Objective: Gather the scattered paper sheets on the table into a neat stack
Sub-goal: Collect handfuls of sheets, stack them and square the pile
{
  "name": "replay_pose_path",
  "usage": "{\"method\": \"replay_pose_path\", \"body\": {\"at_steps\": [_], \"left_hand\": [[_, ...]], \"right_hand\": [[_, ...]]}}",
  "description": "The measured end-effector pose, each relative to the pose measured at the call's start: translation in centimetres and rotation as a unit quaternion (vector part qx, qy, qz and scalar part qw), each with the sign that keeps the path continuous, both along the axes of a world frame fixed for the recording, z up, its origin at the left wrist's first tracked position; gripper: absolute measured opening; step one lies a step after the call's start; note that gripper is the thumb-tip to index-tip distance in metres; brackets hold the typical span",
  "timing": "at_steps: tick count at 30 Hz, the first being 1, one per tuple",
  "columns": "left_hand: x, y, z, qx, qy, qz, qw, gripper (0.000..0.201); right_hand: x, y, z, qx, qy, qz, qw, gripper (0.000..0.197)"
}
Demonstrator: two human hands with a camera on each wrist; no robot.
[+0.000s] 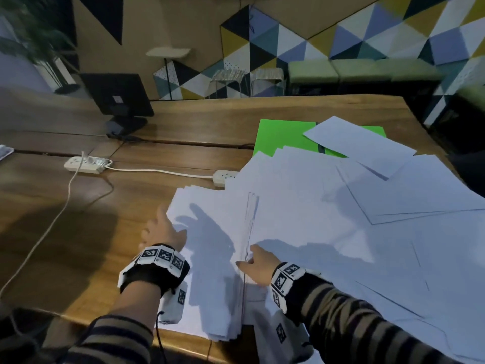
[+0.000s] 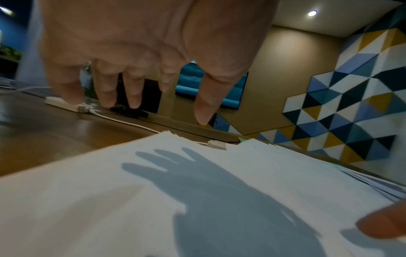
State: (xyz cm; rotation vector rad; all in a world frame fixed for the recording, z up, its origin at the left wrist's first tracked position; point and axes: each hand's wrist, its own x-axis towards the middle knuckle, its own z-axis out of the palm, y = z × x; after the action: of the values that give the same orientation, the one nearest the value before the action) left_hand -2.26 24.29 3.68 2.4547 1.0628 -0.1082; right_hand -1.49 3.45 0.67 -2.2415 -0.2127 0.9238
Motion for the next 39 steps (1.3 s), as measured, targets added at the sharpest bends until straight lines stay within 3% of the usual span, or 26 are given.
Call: {"method": "replay_pose_path", "body": {"at_steps": [6,10,13,16,19,24,28,31,36,39], "left_hand": [[0.3,-3.5,-2.8,-0.023,0.036,-0.169,0.985,0.068],[0.0,-6.2,-4.6,-0.012,0.079,-0.234,0.969,0.073],[0.2,-7.8,-5.3,0.002,0.060,-0.266,0.962,0.072],[0.8,-9.8,-6.3,-0.029,0.010,-0.335,0.942,0.067],[1.2,-12.5,-6.6,-0.045,-0.017,-0.398,0.916,0.061],[0.6,-16.6,-6.4,-0.031,0.005,-0.476,0.879,0.071],[-0.3,-19.8,-6.5,0.025,0.095,-0.534,0.840,0.102],[-0.7,-21.3,-6.9,0.074,0.159,-0.545,0.820,0.106],[-1.3,-23.2,-7.0,0.085,0.172,-0.495,0.848,0.098],[-1.6,-24.0,-7.1,0.082,0.131,-0.470,0.869,0.090]], "right_hand": [[0.1,-2.2,-0.9,0.027,0.022,-0.027,0.999,0.051],[-0.3,-4.9,-1.5,0.041,0.010,-0.076,0.996,0.036],[-0.7,-7.8,-1.8,0.040,-0.009,-0.133,0.990,0.009],[-1.1,-11.1,-2.1,0.009,-0.017,-0.186,0.982,0.026],[-1.6,-14.5,-2.0,0.004,-0.046,-0.261,0.964,0.029],[-2.2,-18.6,-1.9,-0.026,-0.066,-0.360,0.930,0.009],[-2.4,-20.2,-2.2,-0.038,-0.053,-0.349,0.935,0.029],[-2.5,-20.3,-2.8,-0.008,-0.014,-0.327,0.945,0.008],[-2.3,-19.2,-3.1,0.041,0.015,-0.251,0.967,0.014],[-1.5,-19.0,-1.7,0.041,-0.010,-0.178,0.983,0.043]]}}
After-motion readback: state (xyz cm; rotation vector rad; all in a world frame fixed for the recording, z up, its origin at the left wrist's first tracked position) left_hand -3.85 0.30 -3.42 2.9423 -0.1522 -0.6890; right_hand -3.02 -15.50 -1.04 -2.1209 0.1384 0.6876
